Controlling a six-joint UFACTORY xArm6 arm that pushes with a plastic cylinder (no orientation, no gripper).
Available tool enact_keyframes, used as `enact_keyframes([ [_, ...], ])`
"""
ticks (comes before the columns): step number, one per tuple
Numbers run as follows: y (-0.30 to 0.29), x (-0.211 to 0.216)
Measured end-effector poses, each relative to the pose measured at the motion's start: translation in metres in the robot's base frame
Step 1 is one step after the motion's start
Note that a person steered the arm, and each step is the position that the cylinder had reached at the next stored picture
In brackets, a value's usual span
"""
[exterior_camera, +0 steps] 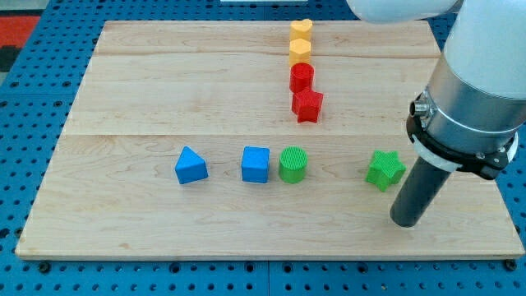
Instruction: Move the red circle to the top center
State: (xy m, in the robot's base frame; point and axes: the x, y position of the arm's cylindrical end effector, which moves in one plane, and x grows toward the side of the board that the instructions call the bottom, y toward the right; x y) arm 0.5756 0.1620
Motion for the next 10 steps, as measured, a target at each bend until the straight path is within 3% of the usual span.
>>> enact_keyframes([
  [2,-0.007,0.000],
  [4,-0.061,-0.016],
  [8,-0.062,-0.167],
  [10,-0.099,-0.227],
])
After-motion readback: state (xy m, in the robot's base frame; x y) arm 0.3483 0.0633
